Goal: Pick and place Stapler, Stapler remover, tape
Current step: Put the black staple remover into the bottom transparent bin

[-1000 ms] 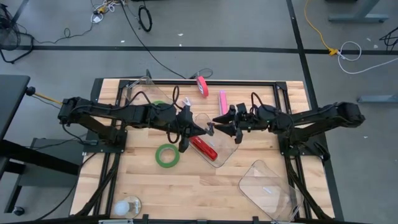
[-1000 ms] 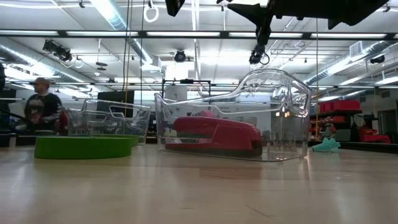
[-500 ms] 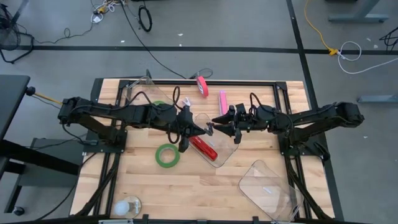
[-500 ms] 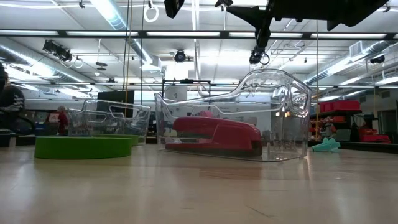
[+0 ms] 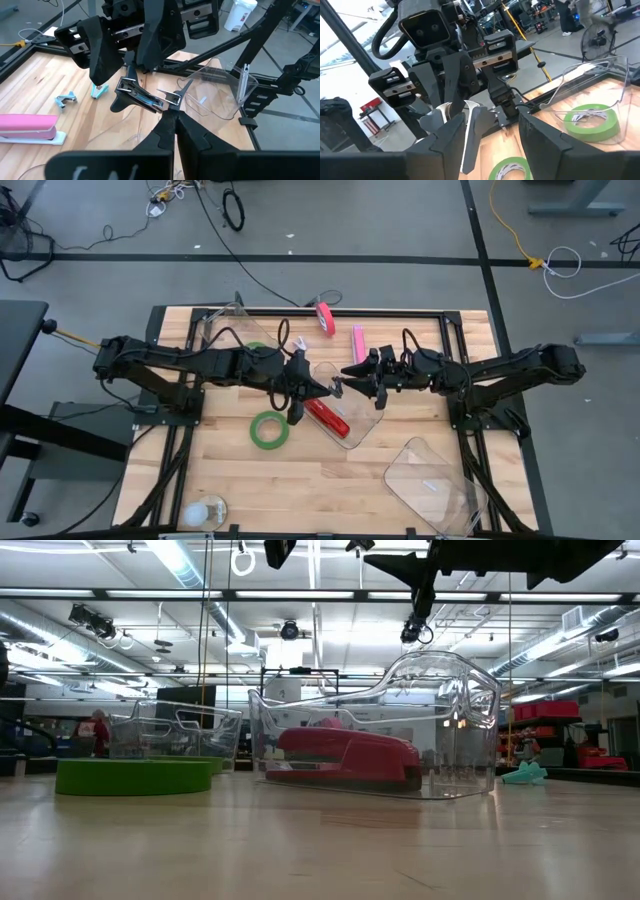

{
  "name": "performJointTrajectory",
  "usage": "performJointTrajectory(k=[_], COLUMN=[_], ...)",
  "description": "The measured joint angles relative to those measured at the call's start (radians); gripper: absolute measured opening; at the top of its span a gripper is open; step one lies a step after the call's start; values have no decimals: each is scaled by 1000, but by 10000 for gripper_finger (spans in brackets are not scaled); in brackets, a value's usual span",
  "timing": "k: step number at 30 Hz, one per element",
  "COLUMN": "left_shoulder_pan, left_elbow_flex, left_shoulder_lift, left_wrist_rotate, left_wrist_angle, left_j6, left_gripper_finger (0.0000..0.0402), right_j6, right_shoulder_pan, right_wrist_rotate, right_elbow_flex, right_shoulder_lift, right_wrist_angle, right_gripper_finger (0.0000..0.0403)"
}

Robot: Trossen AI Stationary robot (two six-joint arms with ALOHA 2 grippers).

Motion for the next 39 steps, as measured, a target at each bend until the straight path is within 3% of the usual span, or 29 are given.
performJointTrajectory(k=[31, 39], left_shoulder_pan=[0, 0], left_elbow_flex=[0, 0], left_shoulder_lift=[0, 0], left_wrist_rotate=[7, 7], left_wrist_angle=[1, 1], left_j6=[14, 15], left_gripper_finger=[9, 9], right_j6=[17, 17], right_shoulder_pan=[3, 3], right_wrist_rotate=[-34, -36], right_elbow_flex=[0, 0], right_shoulder_lift=[36, 36], right_wrist_angle=[72, 65], right_gripper_finger=[184, 140])
